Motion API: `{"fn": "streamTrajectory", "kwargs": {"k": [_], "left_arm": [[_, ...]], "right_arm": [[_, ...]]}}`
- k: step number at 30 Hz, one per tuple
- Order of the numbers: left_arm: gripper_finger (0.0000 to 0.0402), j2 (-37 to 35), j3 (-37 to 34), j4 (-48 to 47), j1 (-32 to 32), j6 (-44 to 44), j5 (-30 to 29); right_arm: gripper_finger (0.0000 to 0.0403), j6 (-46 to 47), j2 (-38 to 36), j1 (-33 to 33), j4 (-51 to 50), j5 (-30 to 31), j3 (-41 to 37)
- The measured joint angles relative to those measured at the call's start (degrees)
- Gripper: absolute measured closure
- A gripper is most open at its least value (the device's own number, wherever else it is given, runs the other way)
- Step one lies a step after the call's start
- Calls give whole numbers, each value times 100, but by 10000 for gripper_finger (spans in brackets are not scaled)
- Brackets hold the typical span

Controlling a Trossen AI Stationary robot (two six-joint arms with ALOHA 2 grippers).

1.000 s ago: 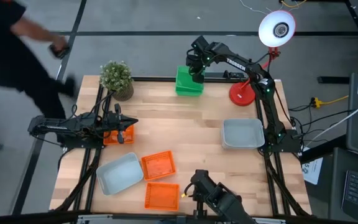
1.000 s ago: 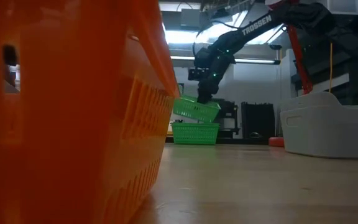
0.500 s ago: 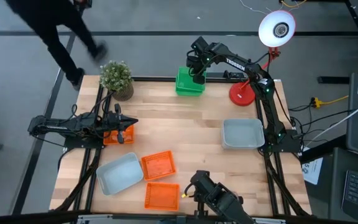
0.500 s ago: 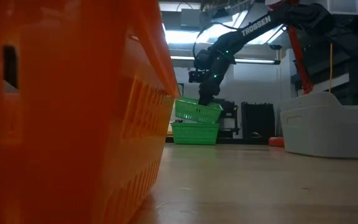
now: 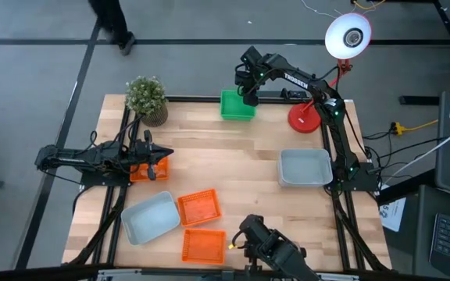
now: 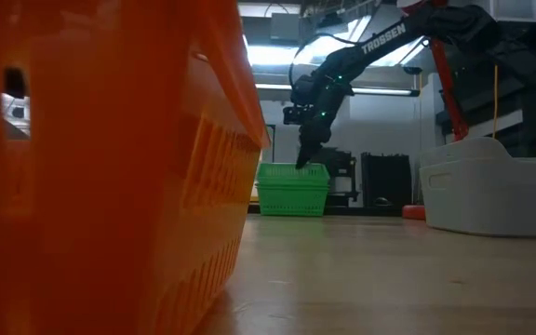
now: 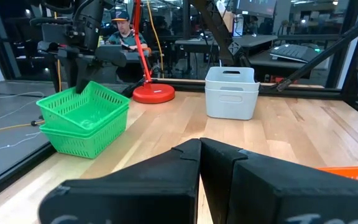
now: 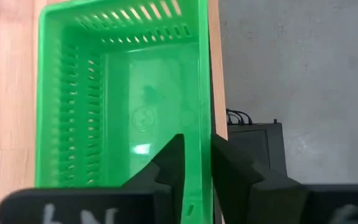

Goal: Stack baskets by color
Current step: Stack the bottom green bin onto the other green bins

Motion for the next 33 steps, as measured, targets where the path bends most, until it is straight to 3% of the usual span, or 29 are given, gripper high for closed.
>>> {"fn": "streamTrajectory", "kwargs": {"k": [4, 19, 33], "left_arm": [[401, 0, 0, 1, 1, 0, 0], [401, 0, 0, -1, 2, 25, -2], [401, 0, 0, 1, 2, 275, -4]], "right_arm": [[322, 0, 0, 0, 3, -308, 0], [323, 149, 0, 48, -30, 29, 1], [324, 302, -9, 304, -1061, 8, 1067]]}}
